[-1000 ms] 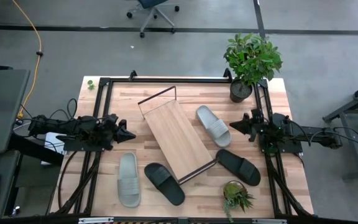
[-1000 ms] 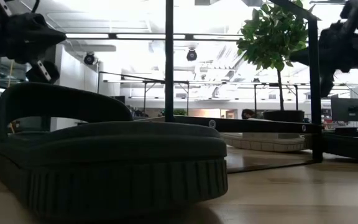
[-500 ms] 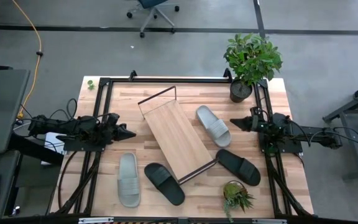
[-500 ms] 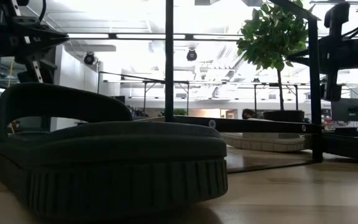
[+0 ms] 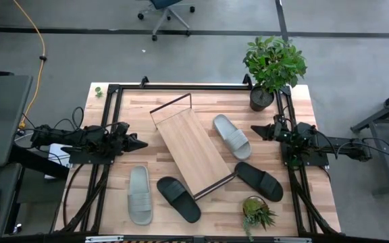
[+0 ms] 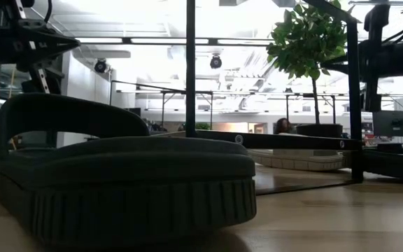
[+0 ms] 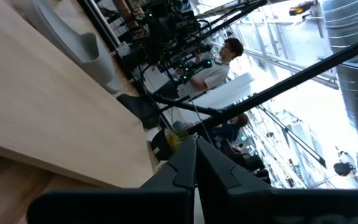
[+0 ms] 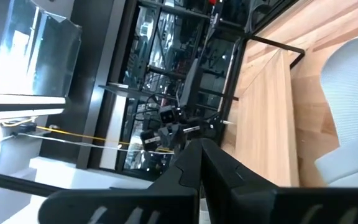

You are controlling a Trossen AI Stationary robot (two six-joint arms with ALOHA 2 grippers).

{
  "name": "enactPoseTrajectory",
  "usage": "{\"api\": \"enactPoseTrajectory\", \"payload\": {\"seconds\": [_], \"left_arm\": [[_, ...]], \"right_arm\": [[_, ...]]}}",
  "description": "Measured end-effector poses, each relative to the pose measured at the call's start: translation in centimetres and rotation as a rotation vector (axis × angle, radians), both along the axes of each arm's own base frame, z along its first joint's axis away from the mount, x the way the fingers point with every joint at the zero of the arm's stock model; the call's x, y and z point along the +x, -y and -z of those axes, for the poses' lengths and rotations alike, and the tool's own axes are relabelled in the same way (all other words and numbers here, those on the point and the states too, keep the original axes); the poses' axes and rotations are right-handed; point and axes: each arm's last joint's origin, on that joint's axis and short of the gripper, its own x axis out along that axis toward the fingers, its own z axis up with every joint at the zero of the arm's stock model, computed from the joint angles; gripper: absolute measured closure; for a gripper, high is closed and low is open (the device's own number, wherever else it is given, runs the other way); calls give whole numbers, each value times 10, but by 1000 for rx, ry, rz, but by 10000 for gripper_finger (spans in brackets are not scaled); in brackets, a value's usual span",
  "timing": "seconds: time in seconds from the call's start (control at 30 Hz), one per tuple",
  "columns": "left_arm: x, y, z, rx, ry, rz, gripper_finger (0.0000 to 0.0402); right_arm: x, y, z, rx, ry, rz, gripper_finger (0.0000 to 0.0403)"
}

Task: Pick and place slides into the shelf
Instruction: Put the right gray slipper on the shelf

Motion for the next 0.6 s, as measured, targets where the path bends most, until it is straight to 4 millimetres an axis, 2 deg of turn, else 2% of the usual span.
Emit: {"api": "enactPoseTrajectory", "payload": {"seconds": [0.2, 0.3, 0.37, 0.47, 0.53, 0.6], "left_arm": [[0, 0, 0, 18, 0, -9, 401], [0, 0, 0, 29, 0, -14, 401], [0, -1, 0, 41, 0, -26, 401], [0, -1, 0, 56, 1, -29, 401], [0, -1, 0, 53, 1, -29, 401], [0, -1, 0, 51, 1, -29, 401]], "right_arm": [[0, 0, -1, 48, 23, 0, 402], [-1, 0, -7, 21, 85, 8, 402], [-3, -1, -19, -51, 177, 5, 402], [-12, -4, -48, -201, 278, 4, 402], [-19, -6, -69, -276, 269, 28, 402], [-22, -7, -83, -321, 173, 29, 402]]}}
